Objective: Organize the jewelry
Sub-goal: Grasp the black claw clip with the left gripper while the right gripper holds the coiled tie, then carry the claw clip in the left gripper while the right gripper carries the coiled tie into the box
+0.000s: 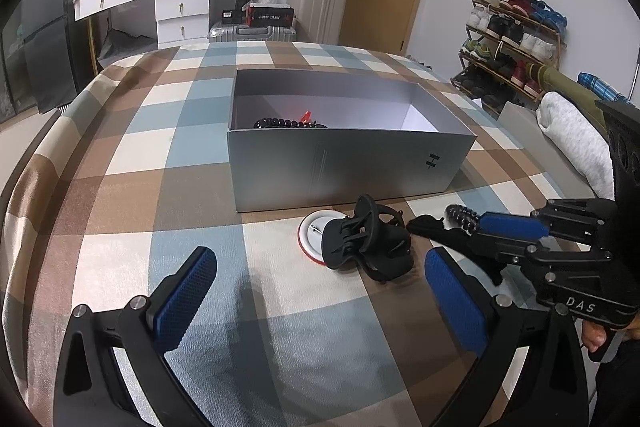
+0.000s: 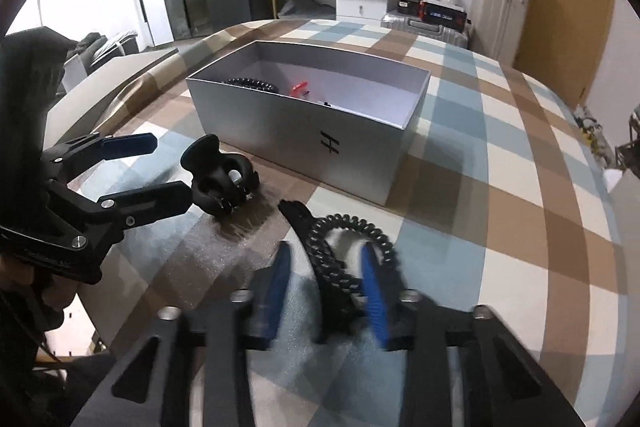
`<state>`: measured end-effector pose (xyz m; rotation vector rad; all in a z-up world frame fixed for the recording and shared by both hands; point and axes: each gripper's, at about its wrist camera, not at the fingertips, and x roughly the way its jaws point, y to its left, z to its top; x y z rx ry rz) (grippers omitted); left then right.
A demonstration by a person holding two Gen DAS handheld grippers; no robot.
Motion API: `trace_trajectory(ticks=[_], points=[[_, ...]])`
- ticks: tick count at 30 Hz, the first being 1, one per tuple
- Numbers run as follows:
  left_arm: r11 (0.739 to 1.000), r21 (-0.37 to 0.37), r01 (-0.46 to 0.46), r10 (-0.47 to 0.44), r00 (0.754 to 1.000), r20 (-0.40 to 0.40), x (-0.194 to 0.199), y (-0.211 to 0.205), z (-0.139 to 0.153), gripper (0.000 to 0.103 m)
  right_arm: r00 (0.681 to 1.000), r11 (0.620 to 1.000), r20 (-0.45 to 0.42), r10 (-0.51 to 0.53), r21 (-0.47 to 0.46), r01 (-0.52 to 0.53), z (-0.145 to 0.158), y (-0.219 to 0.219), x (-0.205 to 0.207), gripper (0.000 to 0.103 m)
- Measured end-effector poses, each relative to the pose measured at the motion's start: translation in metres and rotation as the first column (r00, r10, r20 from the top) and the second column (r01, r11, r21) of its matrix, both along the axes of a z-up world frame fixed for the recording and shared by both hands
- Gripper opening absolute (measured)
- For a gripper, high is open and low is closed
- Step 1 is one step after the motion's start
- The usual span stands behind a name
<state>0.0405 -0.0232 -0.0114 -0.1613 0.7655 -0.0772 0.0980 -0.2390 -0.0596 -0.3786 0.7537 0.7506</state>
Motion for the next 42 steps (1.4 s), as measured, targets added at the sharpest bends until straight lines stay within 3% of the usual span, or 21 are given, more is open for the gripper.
trace_trajectory(ticks=[3,13,21,24,27,30,31,42], points=[[1.0,-0.003,0.0,0.0,1.0,0.0,0.0,0.0,0.0,0.102,1.0,1.0,0.001,0.02,0.005,-0.02,0.002,-0.002,-0.002,0.009],[1.0,0.03,-0.007,0.007,1.0,-0.006,0.002,-0.003,0.001,0.102,1.0,0.985,0.01,-0.004,0.175,0.003,0.031,-0.02,-0.003,0.009],[0.983,0.12,0.136,-0.134,0.991,-0.03,0.009,-0.031,-0.001,0.098,1.0,0.98,-0.004,-0.028,0.199,0.028,0.035,-0.028,0.002,0.009],[0.977,0.156,0.147,-0.145,0.989,-0.03,0.01,-0.037,-0.001,0.098,1.0,0.98,-0.004,-0.027,0.195,0.027,0.035,-0.028,0.002,0.009],[0.973,0.174,0.149,-0.142,0.989,-0.051,0.012,-0.038,-0.005,0.084,1.0,0.98,0.001,-0.027,0.195,0.026,0.037,-0.028,0.001,0.009],[0.969,0.194,0.153,-0.136,0.986,-0.099,0.018,-0.041,-0.011,0.053,1.0,0.982,0.012,-0.022,0.189,0.019,0.038,-0.027,-0.002,0.009],[0.966,0.218,0.141,-0.123,0.988,-0.094,0.017,-0.042,-0.011,0.049,1.0,0.982,0.016,-0.022,0.187,0.019,0.038,-0.027,-0.002,0.009],[0.979,0.159,0.127,-0.132,0.991,0.019,0.001,-0.032,0.002,0.048,1.0,0.983,0.016,-0.011,0.186,0.008,0.038,-0.025,-0.003,0.009]])
